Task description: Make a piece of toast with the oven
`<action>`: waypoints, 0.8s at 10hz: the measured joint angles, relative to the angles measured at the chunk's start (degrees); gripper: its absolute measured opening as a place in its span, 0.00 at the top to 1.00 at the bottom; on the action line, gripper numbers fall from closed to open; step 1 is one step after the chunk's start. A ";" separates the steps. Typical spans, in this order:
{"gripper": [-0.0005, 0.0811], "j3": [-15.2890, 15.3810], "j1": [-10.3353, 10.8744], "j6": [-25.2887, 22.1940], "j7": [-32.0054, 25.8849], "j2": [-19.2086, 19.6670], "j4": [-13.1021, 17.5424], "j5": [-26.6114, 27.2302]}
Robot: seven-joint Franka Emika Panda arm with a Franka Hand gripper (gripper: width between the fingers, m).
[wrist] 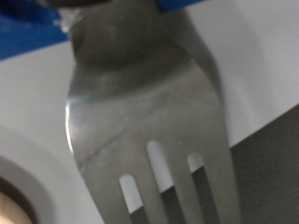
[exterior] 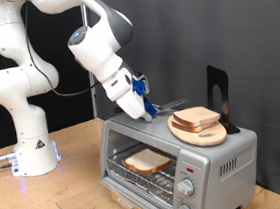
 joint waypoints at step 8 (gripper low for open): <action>0.16 -8.70 -2.14 -20.15 0.18 -8.93 1.19 -4.35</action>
